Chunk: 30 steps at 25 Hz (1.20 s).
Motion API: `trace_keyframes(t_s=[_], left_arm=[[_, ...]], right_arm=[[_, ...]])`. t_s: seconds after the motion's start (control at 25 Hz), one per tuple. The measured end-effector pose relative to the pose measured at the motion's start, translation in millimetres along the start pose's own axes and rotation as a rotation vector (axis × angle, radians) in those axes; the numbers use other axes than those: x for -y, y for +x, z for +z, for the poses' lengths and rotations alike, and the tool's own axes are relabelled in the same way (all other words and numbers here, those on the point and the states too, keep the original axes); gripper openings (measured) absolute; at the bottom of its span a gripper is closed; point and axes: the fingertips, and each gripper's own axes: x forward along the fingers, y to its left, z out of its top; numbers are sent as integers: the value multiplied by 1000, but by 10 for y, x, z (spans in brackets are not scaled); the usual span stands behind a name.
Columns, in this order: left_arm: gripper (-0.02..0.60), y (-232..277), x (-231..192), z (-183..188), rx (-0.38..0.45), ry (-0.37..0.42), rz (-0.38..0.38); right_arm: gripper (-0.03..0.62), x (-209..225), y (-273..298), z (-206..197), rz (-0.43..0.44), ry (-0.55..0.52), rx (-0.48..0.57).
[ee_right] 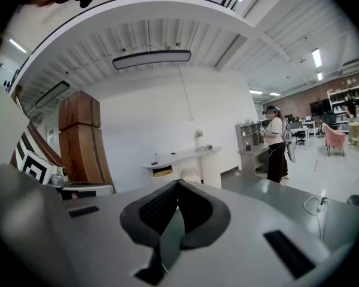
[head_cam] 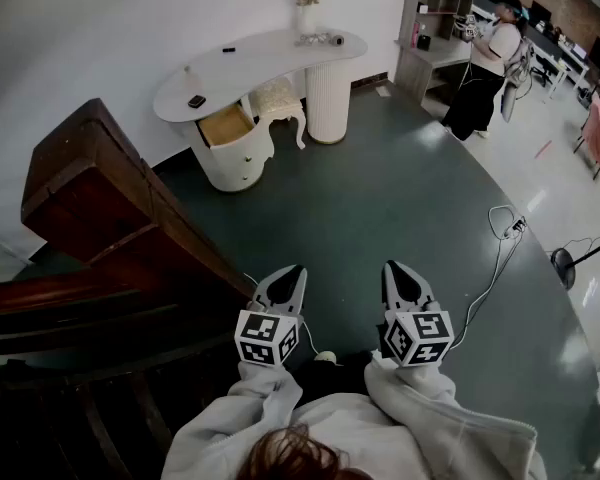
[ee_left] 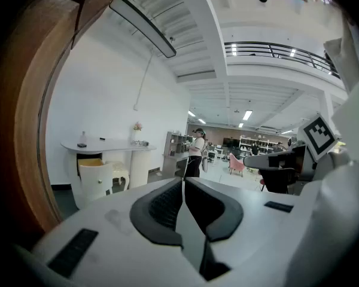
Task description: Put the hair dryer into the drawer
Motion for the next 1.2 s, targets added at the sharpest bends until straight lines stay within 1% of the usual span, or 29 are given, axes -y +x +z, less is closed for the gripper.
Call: trace_keyframes(t_s=[0.32,0.6,0.84,1.04,1.2], left_arm=[[25,-8,30,-86,-17,23,-2],[25,-74,-8,-137,-18,27,-9],[25,-144,67,-210,-36,-3,-12],[25,-18,11,-307,-57,-19,-14],[25,204,-40,-234,-68,-24,-4]], right_arm=[[49,-17,27,-26,5,35,16],[49,-167,70,-159,13,46,-6],[49,-214,-25,-268,10,63,-32],[49,-100,86,-354,-10,81,-47],[49,44,295,-262,2,86,-62]])
